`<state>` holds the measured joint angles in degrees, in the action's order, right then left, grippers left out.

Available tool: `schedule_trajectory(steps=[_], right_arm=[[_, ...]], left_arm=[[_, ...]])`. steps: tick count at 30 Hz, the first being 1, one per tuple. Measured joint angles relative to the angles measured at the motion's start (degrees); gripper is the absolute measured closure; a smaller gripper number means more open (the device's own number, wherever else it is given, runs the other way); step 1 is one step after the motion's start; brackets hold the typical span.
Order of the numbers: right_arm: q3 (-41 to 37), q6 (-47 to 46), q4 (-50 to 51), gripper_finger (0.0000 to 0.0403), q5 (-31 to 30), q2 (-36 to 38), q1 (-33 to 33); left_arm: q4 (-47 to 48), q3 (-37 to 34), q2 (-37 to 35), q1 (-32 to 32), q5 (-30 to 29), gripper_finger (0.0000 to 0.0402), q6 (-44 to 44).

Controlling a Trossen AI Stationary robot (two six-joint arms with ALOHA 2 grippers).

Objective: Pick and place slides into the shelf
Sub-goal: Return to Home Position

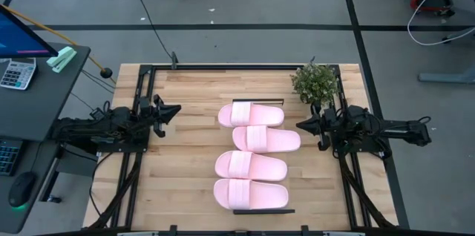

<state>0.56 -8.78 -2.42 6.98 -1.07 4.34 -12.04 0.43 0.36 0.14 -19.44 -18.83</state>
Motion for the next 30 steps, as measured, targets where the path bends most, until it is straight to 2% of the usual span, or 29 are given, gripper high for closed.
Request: schedule_trajectory(steps=[7, 20, 30], right_arm=[[0.0, -0.37, 0.0, 0.0402, 0.72, -2.28, 0.0], [0.0, -4.98, 0.06, 0.0387, 0.61, -2.59, 0.0], [0.02, -5.0, 0.07, 0.0387, 0.59, -2.59, 0.0]], left_arm=[[0.01, 0.0, 0.0, 0.02, 0.0, 0.0363, 0.01], [0.01, 0.0, 0.0, 0.0, 0.0, 0.0378, 0.0], [0.0, 0.0, 0.0, 0.02, 0.0, 0.0364, 0.01]])
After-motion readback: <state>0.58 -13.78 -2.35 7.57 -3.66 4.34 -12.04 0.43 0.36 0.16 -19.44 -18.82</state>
